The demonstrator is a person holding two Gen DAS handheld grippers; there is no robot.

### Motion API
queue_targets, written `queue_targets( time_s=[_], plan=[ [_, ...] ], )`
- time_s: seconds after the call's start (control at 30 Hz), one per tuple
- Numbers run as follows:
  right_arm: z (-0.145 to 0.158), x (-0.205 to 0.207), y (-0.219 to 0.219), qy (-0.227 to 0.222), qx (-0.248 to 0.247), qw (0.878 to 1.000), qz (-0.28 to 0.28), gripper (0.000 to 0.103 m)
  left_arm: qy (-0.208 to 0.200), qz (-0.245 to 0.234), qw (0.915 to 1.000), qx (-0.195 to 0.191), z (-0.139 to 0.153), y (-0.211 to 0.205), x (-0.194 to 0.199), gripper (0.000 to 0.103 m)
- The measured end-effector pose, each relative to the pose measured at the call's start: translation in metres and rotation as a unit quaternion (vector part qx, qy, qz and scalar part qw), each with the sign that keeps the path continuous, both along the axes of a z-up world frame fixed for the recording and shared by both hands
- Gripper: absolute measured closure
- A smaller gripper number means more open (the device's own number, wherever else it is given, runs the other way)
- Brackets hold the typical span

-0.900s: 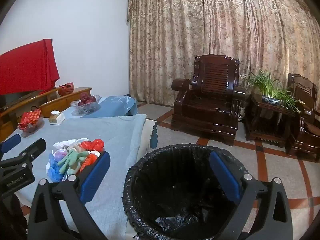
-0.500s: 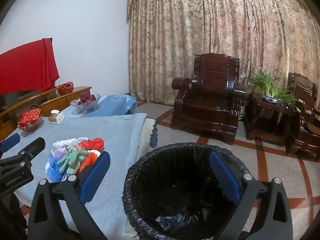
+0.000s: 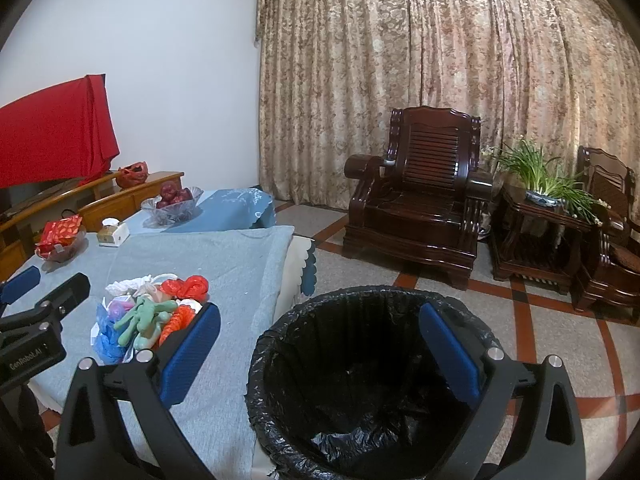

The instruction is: Collect trash

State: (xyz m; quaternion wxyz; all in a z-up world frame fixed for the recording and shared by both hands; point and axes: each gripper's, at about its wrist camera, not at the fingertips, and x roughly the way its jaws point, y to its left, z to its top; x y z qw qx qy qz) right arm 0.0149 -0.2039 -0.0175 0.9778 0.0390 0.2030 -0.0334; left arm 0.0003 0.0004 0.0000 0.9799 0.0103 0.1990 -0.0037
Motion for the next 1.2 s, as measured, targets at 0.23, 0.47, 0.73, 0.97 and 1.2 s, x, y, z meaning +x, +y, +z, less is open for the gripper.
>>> queue_targets(
  time_s=[0.23,0.47,0.73,0.97,1.2],
  plan=[
    [-0.0004,0.0001,0.0003,0.0,-0.001,1.0,0.0,0.006,0.0,0.0,1.0,-0.001,-0.0002,-0.0009,-0.0006,0.005],
    [-0.0004,0.0002,0.0003,0.001,-0.001,1.0,0.0,0.006,0.001,0.0,1.0,-0.002,0.0,0.0,0.0,0.005],
    [-0.0002,0.0001,-0.0006,0.001,-0.001,1.0,0.0,0.006,0.001,0.0,1.0,-0.003,0.0,0.0001,-0.0001,0.005],
    [-0.0006,0.0005,-0.0003,0.002,-0.001,1.0,0.0,0.006,0.002,0.0,1.0,-0.003,0.0,-0.0001,-0.0001,0.005],
    [-0.0007,0.0003,-0.0002,0.002,0.0,1.0,0.0,0.006,0.002,-0.001,1.0,-0.003,-0.0003,-0.0029,-0.002,0.005]
  ],
)
